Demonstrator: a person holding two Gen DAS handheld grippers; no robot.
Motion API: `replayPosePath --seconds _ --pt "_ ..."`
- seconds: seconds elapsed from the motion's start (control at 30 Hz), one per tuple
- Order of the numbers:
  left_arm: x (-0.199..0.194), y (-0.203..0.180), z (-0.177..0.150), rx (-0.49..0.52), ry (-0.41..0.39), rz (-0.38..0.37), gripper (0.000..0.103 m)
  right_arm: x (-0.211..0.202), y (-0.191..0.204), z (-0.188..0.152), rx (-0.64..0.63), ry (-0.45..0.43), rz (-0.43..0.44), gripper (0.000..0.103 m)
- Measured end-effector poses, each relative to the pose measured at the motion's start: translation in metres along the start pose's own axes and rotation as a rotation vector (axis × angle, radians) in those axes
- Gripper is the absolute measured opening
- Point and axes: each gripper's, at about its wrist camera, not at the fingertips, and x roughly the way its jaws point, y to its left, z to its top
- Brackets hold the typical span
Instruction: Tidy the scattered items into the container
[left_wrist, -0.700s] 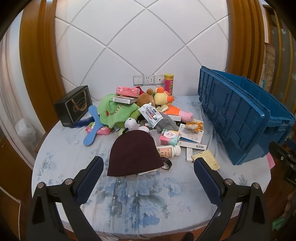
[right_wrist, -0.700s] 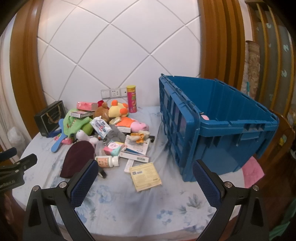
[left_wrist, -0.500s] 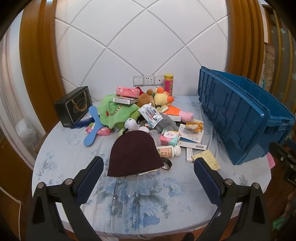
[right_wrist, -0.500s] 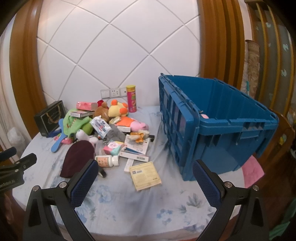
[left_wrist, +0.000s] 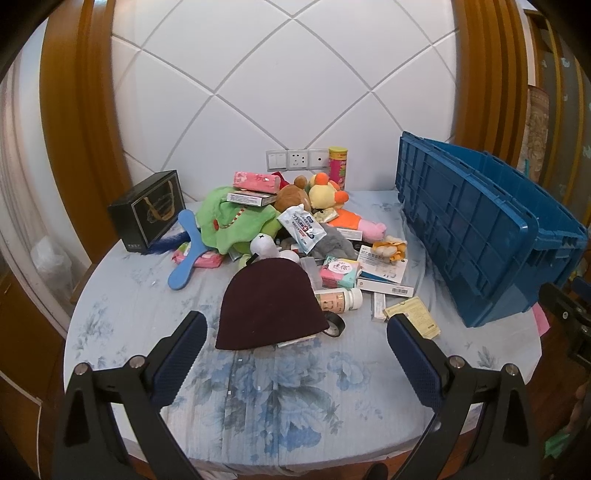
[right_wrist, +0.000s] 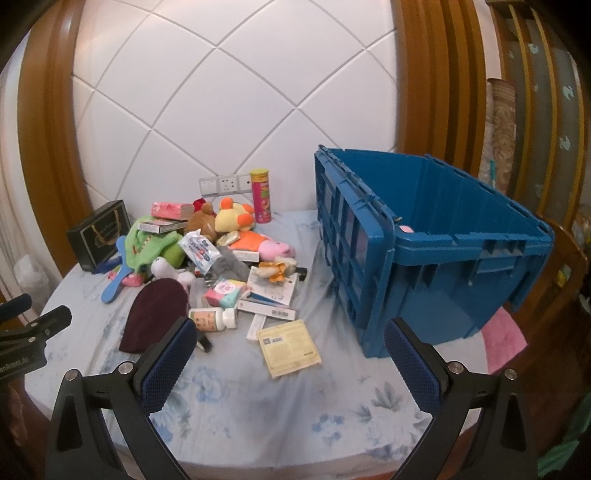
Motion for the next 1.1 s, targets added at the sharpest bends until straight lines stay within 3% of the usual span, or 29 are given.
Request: replayPosePath --seconds 1.1 --pt "0.008 0.01 -0.006 -0.004 0.011 0.005 0.1 0.004 0.003 -0.002 -0.005 0.019 0.001 0.103"
